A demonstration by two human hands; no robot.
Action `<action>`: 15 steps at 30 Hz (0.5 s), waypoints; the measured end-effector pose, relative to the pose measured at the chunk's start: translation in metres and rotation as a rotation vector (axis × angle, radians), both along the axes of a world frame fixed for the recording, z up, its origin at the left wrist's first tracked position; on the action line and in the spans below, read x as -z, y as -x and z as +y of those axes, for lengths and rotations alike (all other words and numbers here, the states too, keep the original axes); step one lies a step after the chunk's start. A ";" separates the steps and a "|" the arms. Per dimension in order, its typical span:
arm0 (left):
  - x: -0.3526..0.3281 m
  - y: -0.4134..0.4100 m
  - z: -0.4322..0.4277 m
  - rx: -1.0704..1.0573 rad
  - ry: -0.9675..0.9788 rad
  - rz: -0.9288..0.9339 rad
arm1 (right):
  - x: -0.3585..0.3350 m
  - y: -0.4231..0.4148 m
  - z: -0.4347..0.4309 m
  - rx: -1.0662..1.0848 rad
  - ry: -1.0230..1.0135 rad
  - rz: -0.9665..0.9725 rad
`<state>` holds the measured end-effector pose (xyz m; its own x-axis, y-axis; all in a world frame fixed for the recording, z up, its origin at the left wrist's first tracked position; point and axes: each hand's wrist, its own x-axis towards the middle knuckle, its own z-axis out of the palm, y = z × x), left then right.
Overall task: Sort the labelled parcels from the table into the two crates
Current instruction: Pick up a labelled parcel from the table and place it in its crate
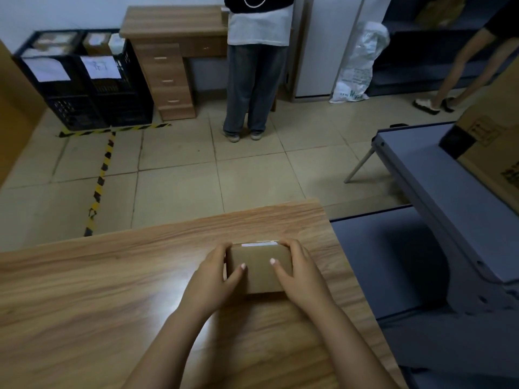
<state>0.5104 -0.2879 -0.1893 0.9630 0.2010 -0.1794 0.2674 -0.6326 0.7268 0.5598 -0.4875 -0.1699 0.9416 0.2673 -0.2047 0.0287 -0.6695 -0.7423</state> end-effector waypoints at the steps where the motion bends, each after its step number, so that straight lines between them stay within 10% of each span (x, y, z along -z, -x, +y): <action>1: -0.001 0.009 -0.002 -0.009 0.032 -0.021 | 0.000 0.007 -0.002 0.033 -0.037 -0.016; 8: 0.001 0.066 -0.022 -0.102 0.127 -0.097 | 0.008 0.054 -0.011 0.117 -0.094 -0.188; 15: -0.001 0.096 -0.043 -0.137 0.289 -0.101 | 0.015 0.085 -0.018 0.098 -0.092 0.040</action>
